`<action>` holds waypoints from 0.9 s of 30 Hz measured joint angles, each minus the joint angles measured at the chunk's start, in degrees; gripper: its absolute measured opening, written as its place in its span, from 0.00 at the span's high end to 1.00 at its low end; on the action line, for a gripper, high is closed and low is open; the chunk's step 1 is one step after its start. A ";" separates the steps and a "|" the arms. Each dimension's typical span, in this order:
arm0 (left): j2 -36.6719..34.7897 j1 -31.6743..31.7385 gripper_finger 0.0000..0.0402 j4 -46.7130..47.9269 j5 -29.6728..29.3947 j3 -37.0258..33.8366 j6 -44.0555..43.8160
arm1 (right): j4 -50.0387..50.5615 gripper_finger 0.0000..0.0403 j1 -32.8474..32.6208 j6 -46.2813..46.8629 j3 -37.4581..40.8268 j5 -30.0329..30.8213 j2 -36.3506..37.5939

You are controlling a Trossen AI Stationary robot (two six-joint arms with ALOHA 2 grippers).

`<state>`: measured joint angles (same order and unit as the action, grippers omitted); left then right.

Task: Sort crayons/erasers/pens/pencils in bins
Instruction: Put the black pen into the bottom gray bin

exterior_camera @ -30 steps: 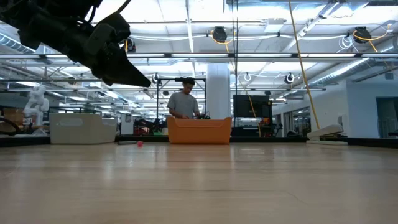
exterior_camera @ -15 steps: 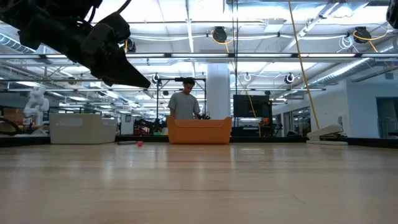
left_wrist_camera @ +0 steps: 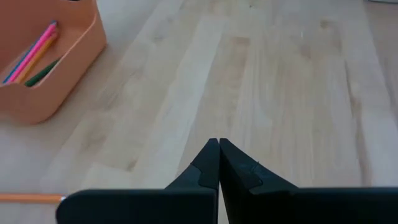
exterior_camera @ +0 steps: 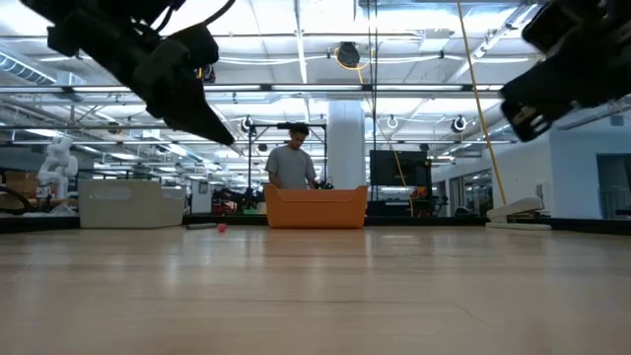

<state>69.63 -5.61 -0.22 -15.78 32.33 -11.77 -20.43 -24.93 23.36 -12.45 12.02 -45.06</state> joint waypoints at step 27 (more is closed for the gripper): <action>-0.02 -0.04 0.99 18.83 2.98 3.39 -6.83 | -23.51 1.00 17.05 -22.09 -6.25 -7.75 -25.01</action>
<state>69.60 -5.65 18.61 -12.81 35.73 -18.60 -43.94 -7.88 1.27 -18.70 4.27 -70.07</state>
